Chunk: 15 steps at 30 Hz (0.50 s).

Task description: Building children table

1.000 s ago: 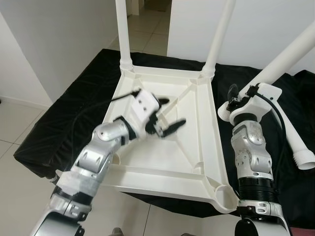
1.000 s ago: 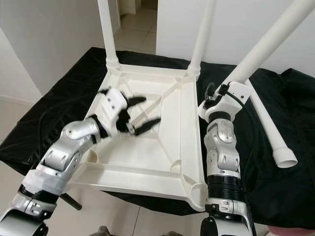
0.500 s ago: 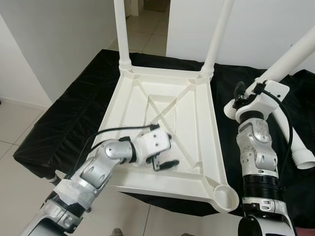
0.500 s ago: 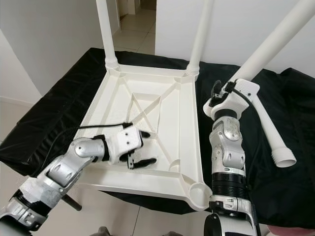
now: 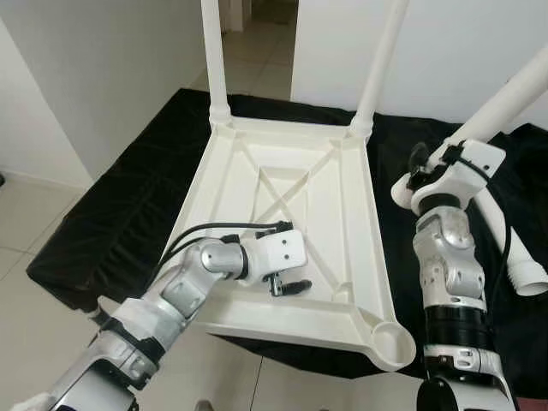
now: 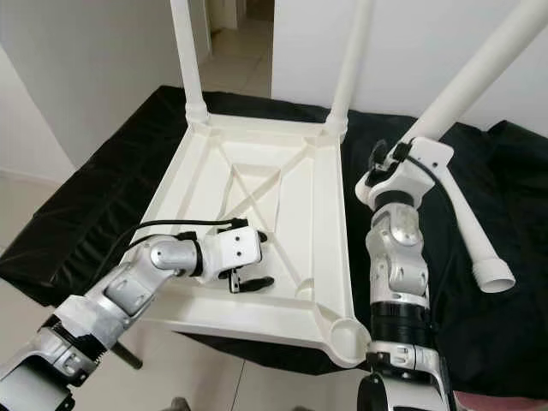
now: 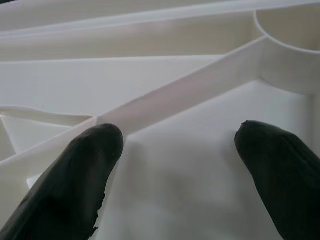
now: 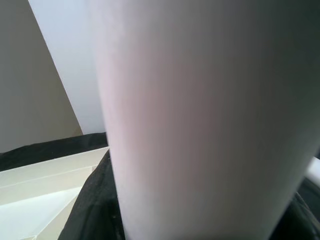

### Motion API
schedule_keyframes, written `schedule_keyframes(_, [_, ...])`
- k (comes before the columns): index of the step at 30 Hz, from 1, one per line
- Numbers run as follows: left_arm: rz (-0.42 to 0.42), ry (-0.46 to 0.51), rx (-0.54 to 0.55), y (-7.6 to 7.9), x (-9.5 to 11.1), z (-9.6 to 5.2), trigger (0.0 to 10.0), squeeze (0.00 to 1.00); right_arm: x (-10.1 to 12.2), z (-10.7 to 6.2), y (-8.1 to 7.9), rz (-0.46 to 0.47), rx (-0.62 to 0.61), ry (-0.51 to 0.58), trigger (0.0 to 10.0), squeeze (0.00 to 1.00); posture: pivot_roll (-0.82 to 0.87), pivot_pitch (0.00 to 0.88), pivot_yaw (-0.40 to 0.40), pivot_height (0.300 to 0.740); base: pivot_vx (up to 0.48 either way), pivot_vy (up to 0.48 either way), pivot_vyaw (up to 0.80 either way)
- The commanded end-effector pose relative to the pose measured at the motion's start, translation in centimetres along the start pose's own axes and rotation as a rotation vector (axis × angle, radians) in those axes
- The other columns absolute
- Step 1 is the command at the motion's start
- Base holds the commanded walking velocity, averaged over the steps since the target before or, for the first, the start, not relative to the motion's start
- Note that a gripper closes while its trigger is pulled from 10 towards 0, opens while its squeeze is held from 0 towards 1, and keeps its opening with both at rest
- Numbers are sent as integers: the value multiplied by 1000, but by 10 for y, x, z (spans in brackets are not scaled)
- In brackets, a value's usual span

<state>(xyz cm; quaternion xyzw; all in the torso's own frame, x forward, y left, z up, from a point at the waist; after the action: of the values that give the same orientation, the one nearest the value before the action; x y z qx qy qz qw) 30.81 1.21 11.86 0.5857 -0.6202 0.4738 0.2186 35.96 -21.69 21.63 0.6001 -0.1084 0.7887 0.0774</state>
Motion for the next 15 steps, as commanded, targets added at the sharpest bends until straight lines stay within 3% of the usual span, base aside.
schedule_keyframes(1, [-24, -7, 299, -28, -5, -3, 10000, 0, 1, 0, -1, -7, 1, -1, 10000, 0, -93, 0, -4, 740, 0, 0, 0])
schedule_keyframes(2, [-54, 1, 352, -37, -2, 0, 10000, 0, 0, -1, -2, -8, 2, -4, 10000, 0, -96, 0, -3, 740, 0, 0, 0])
schedule_keyframes(6, [-95, 9, 410, -46, 2, 4, 10000, 0, -1, -2, -2, -9, 4, -8, 10000, 0, -98, 0, 0, 740, 0, 0, 0])
schedule_keyframes(15, [-128, 58, 531, -61, 20, 14, 10000, 0, -3, -3, -1, -15, 6, -17, 10000, 0, -104, 0, 7, 740, 0, 0, 0])
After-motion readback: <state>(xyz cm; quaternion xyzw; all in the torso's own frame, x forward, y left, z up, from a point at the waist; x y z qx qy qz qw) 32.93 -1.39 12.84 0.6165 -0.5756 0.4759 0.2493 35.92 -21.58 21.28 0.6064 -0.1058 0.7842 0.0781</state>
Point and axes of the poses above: a point about 5 cm out from each wrist's last joint towards the gripper, its own z axis pointing out of the wrist towards the gripper, its own x axis along the axis of the wrist's last joint, y = z × x, the point moved 3 cm from there along z, pointing out of the wrist towards the gripper, and after that the axes turned 7 degrees about -z, right-handed, at the moved point
